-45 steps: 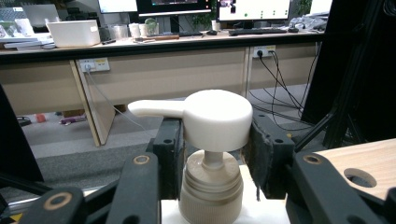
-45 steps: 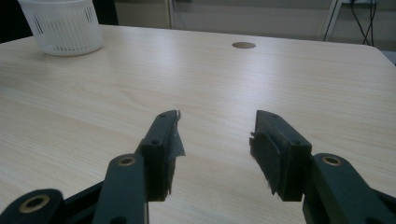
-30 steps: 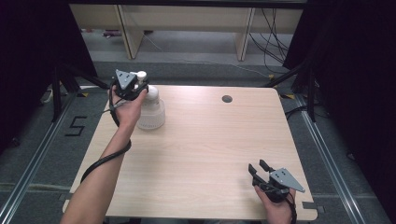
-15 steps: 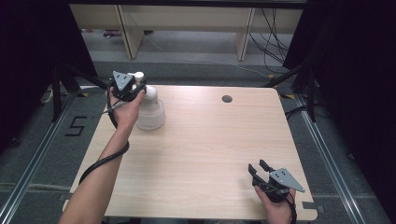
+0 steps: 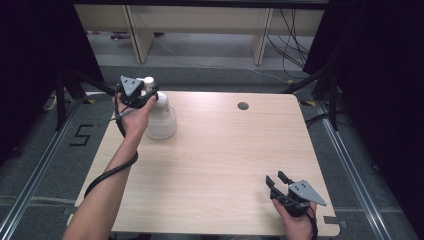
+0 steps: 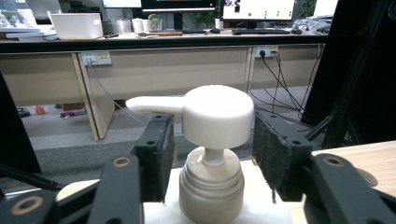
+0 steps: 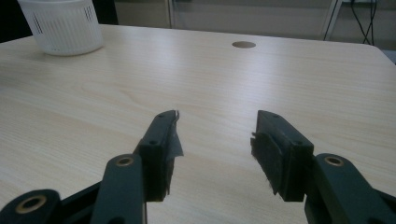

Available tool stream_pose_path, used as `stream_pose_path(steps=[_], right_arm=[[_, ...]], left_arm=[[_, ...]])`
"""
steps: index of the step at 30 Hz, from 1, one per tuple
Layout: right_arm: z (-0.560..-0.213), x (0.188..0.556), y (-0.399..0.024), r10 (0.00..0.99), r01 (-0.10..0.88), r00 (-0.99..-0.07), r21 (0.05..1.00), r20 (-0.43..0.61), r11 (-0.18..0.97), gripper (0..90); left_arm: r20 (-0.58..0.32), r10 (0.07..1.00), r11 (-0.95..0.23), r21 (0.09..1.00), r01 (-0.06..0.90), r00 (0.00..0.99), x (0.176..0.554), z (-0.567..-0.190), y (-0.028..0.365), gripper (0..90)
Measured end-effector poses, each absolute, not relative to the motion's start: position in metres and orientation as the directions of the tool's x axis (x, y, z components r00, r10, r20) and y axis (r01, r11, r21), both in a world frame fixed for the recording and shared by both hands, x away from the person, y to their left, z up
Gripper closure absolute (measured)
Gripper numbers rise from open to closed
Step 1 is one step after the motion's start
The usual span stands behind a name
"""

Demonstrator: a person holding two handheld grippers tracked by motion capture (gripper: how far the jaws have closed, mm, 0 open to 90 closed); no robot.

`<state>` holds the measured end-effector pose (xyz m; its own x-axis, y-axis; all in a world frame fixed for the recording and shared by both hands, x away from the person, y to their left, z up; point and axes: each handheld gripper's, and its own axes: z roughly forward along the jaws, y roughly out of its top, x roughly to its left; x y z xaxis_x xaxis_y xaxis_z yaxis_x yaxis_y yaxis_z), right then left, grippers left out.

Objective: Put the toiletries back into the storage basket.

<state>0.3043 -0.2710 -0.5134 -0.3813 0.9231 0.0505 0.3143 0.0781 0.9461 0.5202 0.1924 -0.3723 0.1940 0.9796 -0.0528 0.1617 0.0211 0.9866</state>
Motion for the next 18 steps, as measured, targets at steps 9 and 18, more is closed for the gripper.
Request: stream_pose_path(steps=[9, 18], right_arm=[[-0.513, 0.304, -0.271, 0.923, 0.317, -0.382, 0.945, 0.052, 0.078, 49.6], [-0.513, 0.304, -0.271, 0.923, 0.313, -0.382, 0.946, 0.051, 0.077, 49.5]], left_arm=[[-0.054, 0.977, 0.019, 0.986, 0.167, 0.207, 0.516, -0.369, 0.192, 38.6], [-0.053, 0.972, 0.013, 0.985, 0.174, 0.229, 0.508, -0.366, 0.193, 35.4]])
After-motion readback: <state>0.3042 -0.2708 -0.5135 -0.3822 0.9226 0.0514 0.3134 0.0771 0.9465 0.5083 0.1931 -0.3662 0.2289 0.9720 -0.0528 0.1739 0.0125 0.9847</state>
